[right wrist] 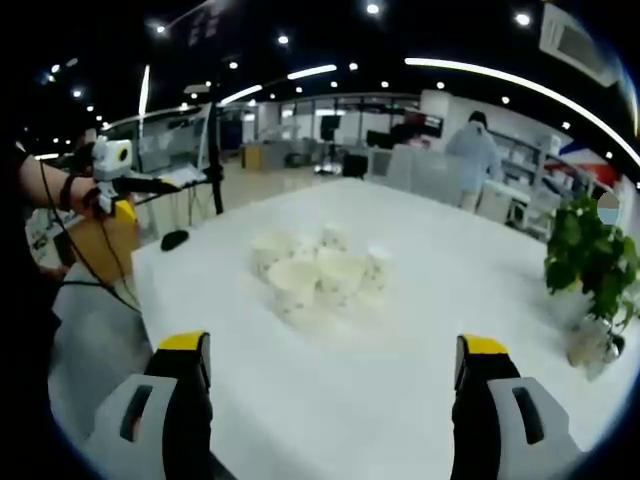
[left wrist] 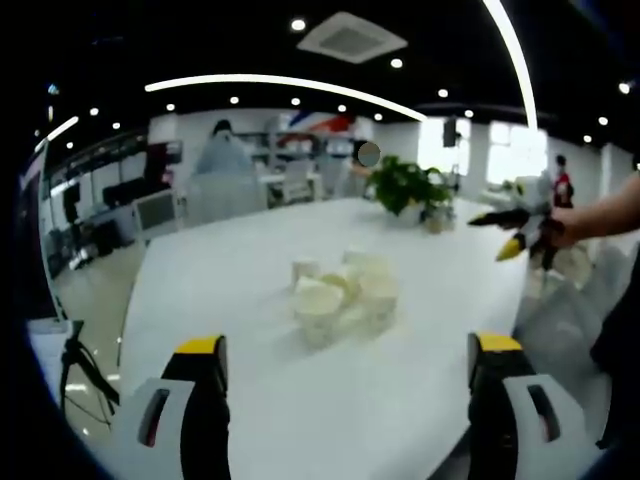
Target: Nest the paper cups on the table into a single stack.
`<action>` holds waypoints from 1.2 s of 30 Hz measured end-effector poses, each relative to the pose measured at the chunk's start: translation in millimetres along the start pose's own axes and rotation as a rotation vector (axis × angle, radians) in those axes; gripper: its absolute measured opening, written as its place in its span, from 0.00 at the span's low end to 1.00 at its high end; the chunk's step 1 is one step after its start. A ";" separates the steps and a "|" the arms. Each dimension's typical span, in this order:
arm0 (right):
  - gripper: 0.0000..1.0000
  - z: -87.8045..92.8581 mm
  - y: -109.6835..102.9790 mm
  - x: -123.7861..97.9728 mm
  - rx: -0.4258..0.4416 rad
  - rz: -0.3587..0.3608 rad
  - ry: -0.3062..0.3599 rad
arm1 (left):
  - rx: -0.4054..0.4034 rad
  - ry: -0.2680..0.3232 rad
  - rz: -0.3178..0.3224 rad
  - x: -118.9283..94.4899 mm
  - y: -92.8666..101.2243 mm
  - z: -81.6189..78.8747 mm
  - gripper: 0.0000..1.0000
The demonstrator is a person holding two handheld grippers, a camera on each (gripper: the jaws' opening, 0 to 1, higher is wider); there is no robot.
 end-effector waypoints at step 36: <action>1.00 0.9 0.6 0.8 0.000 0.003 -0.003 | -0.015 -0.001 0.004 1.1 1.3 4.8 1.00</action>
Point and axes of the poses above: the point that each gripper's makers call its tool centre point, and the gripper's own axes: x roughly forward along the fingers, y roughly to its right, z roughly out of its underside, the point moved 3 cm from there along -x, roughly backward along the fingers, and after that the axes turned 6 degrees about y, right-handed, at the moved point
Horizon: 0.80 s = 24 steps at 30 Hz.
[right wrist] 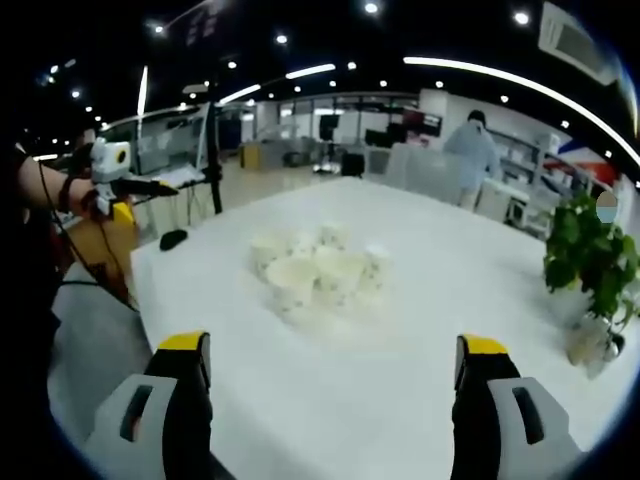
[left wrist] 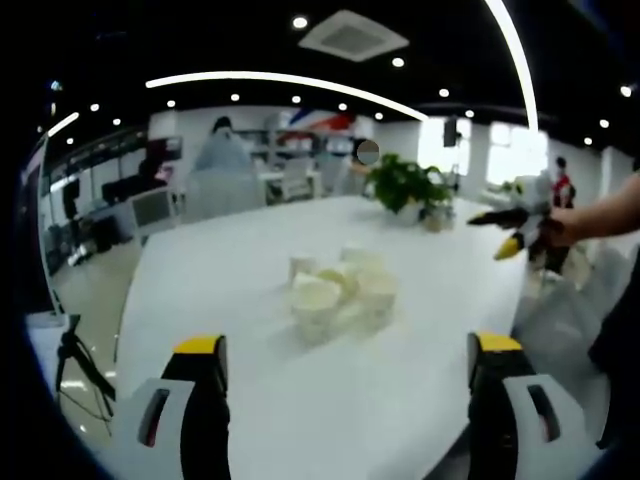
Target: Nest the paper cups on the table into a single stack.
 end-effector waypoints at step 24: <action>1.00 -6.3 -2.0 3.8 -0.045 -0.010 -0.005 | -0.003 0.003 0.005 2.3 2.2 -1.4 1.00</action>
Point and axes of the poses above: the point that each gripper's makers call its tool centre point, and the gripper's own axes: x roughly forward along the fingers, y roughly to its right, z roughly out of its underside, the point moved 3 cm from there along -x, roughly backward along the fingers, and after that the axes turned 6 degrees about y, right-handed, at the moved point
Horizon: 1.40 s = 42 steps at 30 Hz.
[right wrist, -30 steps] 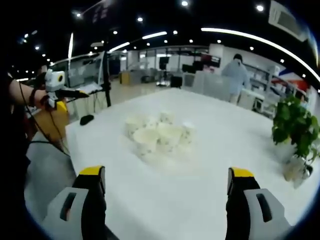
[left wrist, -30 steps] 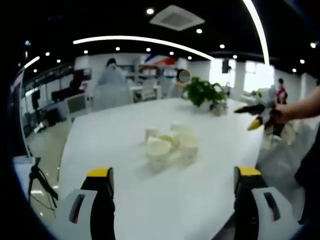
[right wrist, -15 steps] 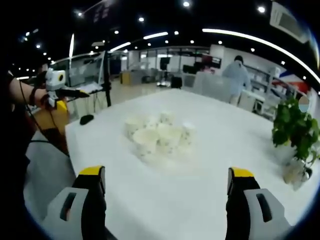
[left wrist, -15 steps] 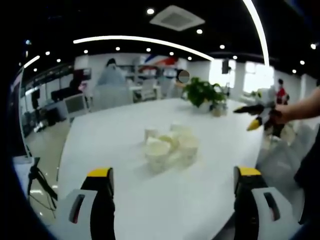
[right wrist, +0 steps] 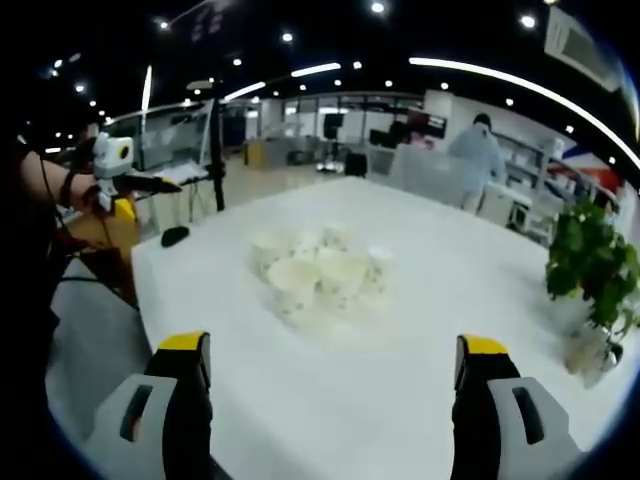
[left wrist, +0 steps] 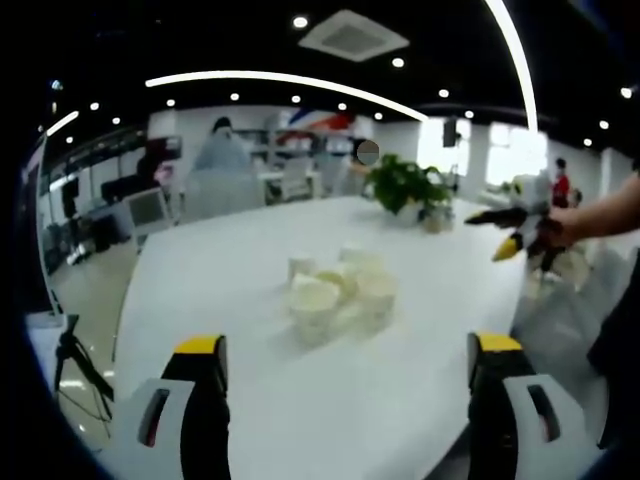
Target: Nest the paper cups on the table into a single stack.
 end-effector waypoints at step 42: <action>0.58 -32.5 -40.5 76.3 -0.232 -0.397 -0.096 | -0.018 0.007 -0.052 9.2 19.8 0.8 1.00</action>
Point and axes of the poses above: the point that each gripper's makers call its tool centre point, and the gripper's own axes: x roughly forward along the fingers, y roughly to its right, z roughly out of its underside, the point moved 3 cm from there along -x, roughly backward along the fingers, and after that the axes turned 6 degrees about y, right-handed, at the moved point
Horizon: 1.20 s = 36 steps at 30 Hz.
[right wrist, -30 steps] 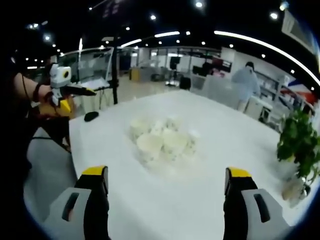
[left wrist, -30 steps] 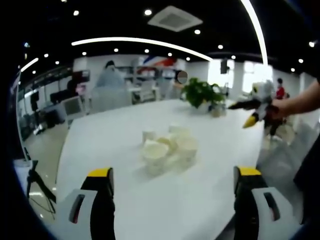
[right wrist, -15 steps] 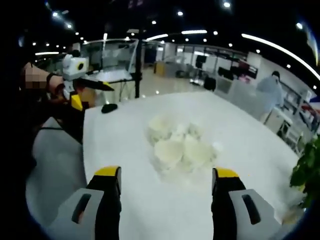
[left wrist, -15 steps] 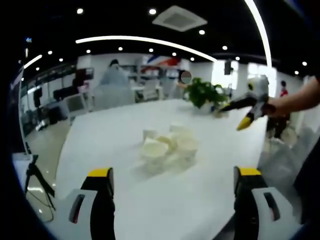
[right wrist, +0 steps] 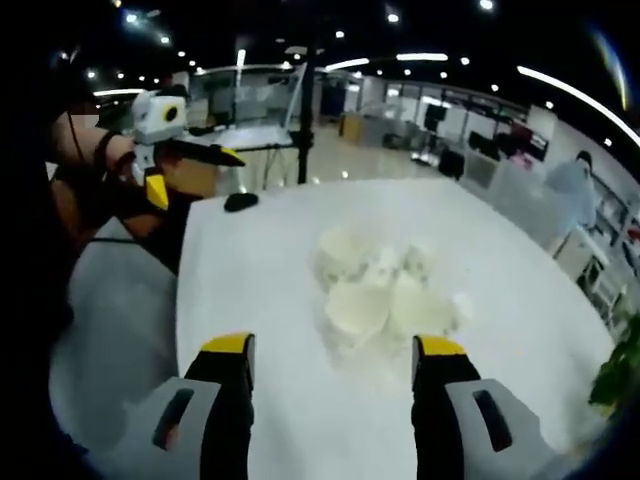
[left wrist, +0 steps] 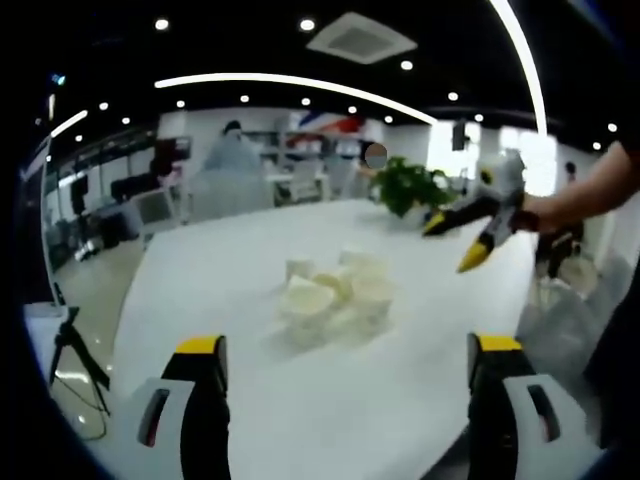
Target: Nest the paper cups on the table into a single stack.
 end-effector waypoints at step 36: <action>0.36 -0.6 9.7 66.8 -0.141 -0.177 -0.110 | -0.043 -0.014 -0.040 -2.8 -3.1 8.6 1.00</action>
Point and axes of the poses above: the point that each gripper's makers call its tool centre point, and the gripper's own axes: x roughly forward along the fingers, y roughly to its right, z roughly out of its underside, the point moved 3 cm from there along -x, roughly backward along the fingers, and after that the axes turned 6 degrees about y, right-handed, at the moved point
